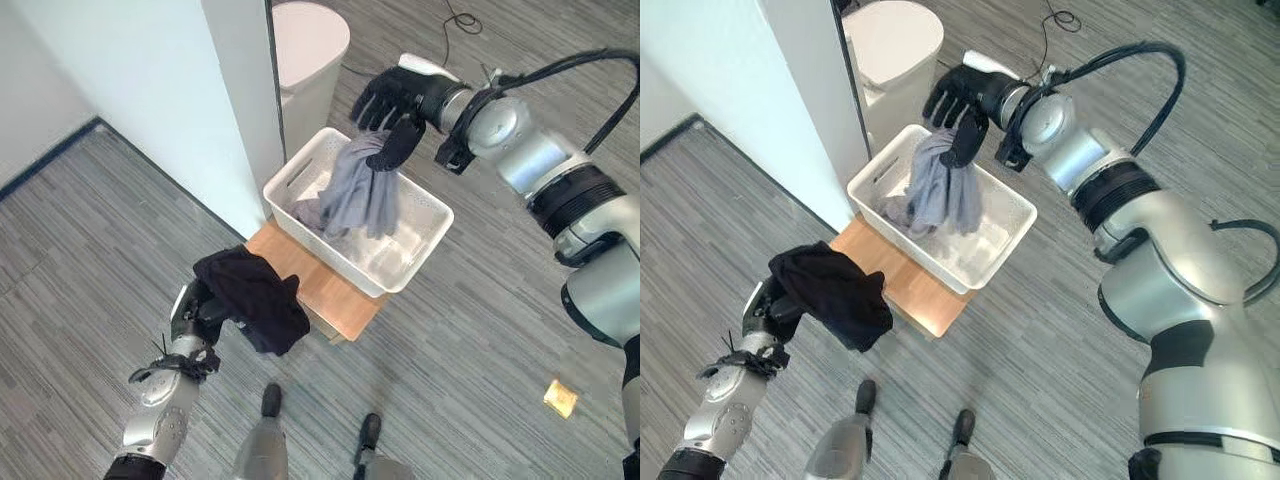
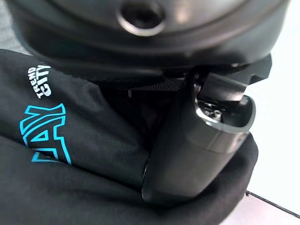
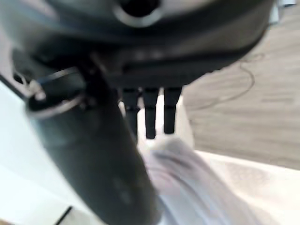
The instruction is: Pick up bed clothes into laundry basket.
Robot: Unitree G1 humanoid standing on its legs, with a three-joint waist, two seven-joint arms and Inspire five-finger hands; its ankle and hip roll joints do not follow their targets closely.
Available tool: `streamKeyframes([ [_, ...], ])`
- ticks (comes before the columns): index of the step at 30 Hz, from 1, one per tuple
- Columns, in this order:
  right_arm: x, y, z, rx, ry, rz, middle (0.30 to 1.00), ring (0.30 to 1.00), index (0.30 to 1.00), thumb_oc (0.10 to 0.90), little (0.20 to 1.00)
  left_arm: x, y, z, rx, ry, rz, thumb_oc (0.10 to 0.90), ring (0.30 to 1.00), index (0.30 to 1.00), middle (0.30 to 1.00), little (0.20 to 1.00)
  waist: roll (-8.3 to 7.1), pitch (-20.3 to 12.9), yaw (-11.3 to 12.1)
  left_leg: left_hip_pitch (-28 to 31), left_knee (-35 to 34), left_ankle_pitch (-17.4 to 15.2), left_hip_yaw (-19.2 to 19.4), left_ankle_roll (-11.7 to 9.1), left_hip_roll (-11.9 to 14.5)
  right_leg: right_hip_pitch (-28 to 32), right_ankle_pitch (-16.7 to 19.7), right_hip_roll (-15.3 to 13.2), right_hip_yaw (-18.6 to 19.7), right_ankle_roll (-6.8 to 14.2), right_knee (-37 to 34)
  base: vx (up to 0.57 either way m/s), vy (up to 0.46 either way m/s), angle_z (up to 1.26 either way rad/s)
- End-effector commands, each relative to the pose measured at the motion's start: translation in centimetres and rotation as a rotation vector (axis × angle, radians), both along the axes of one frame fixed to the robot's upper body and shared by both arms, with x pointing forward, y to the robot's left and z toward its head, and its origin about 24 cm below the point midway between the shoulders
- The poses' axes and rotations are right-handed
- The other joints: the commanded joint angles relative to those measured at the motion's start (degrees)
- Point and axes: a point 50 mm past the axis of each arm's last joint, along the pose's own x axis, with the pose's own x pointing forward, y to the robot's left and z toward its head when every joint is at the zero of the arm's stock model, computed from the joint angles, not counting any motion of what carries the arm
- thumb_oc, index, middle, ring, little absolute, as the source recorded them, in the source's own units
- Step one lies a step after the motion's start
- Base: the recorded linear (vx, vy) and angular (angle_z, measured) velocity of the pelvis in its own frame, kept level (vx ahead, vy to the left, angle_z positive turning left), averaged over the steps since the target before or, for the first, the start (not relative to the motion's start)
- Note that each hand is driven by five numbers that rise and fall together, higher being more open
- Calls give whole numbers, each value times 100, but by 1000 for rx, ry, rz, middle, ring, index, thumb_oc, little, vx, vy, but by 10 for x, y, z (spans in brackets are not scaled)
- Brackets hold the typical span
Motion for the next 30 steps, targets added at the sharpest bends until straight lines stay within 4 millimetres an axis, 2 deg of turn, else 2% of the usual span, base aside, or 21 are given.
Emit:
streamKeyframes([
  [1, -27, -9, 88, 4, -221, 0, 900, 900, 900, 800, 900, 5, 2, 49, 32, -258, -58, 400, 300, 300, 300, 300, -381, -371, -12, 122, -23, -321, -59, -73, -257, -328, 61, 11, 146, 57, 73, -7, 3, -22],
  [5, -38, -20, 95, -46, -223, 2, 900, 900, 900, 800, 900, 5, 1, 46, 36, -250, -80, 400, 300, 300, 300, 300, -417, -415, -99, 184, -23, -336, -28, -83, -244, -295, 73, 8, 160, 73, 86, -2, 1, -7],
  [9, -41, -33, 93, -107, -214, -35, 900, 900, 900, 800, 900, 4, 3, 45, 43, -245, -81, 400, 300, 300, 300, 300, -421, -462, -159, 241, -23, -355, 7, -82, -239, -277, 62, 4, 197, 73, 98, -10, 6, -3],
  [13, -43, -34, 88, -156, -209, -26, 900, 900, 900, 800, 900, 4, 3, 45, 38, -246, -80, 400, 300, 300, 300, 300, -393, -523, -212, 291, -23, -360, 22, -94, -237, -229, 50, -2, 195, 74, 87, -8, 1, -9],
  [15, -48, -26, 90, -137, -237, 26, 900, 900, 900, 800, 900, 6, 6, 50, 25, -272, -64, 400, 300, 300, 300, 300, -367, -579, -252, 314, -23, -365, 32, -99, -235, -206, 41, 4, 210, 76, 78, 12, -4, -6],
  [16, -54, -23, 91, -90, -259, 74, 900, 900, 900, 800, 900, 8, 9, 56, 30, -297, -50, 400, 300, 300, 300, 300, -355, -615, -287, 337, -23, -370, 36, -100, -233, -192, 36, 7, 222, 81, 77, 35, 1, -10],
  [18, -72, -24, 99, 99, -373, 177, 900, 900, 900, 800, 900, 14, 17, 87, 27, -427, -10, 400, 300, 300, 300, 300, -266, -721, -371, 414, -23, -407, 54, -86, -229, -119, -1, 5, 245, 87, 76, 57, 11, -6],
  [19, -80, -31, 102, 212, -453, 197, 900, 900, 900, 800, 900, 16, 20, 105, 36, -500, 10, 400, 300, 300, 300, 300, -202, -776, -398, 437, -23, -428, 51, -74, -237, -86, -17, 0, 258, 88, 75, 116, 27, -1],
  [20, -80, -41, 77, 624, -538, 266, 900, 900, 900, 800, 900, 29, 26, 140, 70, -630, 87, 400, 300, 300, 300, 300, 95, -900, -512, 546, -23, -530, 41, -26, -253, 25, -102, -13, 270, 85, 88, 73, 15, 1],
  [21, -81, -45, 71, 640, -539, 255, 900, 900, 900, 800, 900, 29, 26, 141, 88, -627, 79, 400, 300, 300, 300, 300, -13, -930, -481, 520, -23, -490, 35, -26, -259, 8, -68, -18, 265, 82, 76, 51, 38, 0],
  [22, -82, -37, 59, 716, -569, 273, 900, 900, 900, 800, 900, 34, 25, 157, 117, -679, 99, 400, 300, 300, 300, 300, 121, -980, -550, 553, -23, -464, 50, 4, -271, 22, -57, -19, 278, 69, 101, 32, 34, 3],
  [23, -81, -30, 43, 753, -538, 293, 900, 900, 900, 800, 900, 38, 26, 168, 150, -704, 112, 400, 300, 300, 300, 300, 156, -1064, -576, 589, -23, -536, 47, 9, -276, 61, -105, -25, 291, 74, 79, 64, 46, 4],
  [24, -78, -25, 22, 863, -476, 307, 900, 900, 900, 800, 900, 42, 26, 182, 178, -738, 127, 400, 300, 300, 300, 300, 224, -1110, -626, 619, -23, -545, 62, 15, -283, 81, -119, -26, 306, 72, 79, 70, 43, 3],
  [25, -76, -23, 0, 1000, -416, 321, 900, 900, 900, 800, 900, 43, 27, 196, 213, -773, 148, 400, 300, 300, 300, 300, 364, -1129, -694, 631, -23, -544, 85, 25, -300, 86, -124, -36, 325, 73, 82, 22, 42, 3],
  [28, -89, -22, -58, 1016, -275, 301, 900, 900, 900, 800, 900, 41, 34, 224, 338, -836, 181, 400, 300, 300, 300, 300, 468, -1258, -855, 712, -23, -558, 143, 20, -301, 134, -149, -47, 367, 67, 86, 17, 16, -1],
  [30, -99, -28, -73, 935, -239, 280, 900, 900, 900, 800, 900, 39, 33, 237, 395, -867, 160, 400, 300, 300, 300, 300, 550, -1319, -981, 755, -23, -563, 188, 15, -300, 157, -154, -59, 407, 71, 87, 14, 3, -2],
])
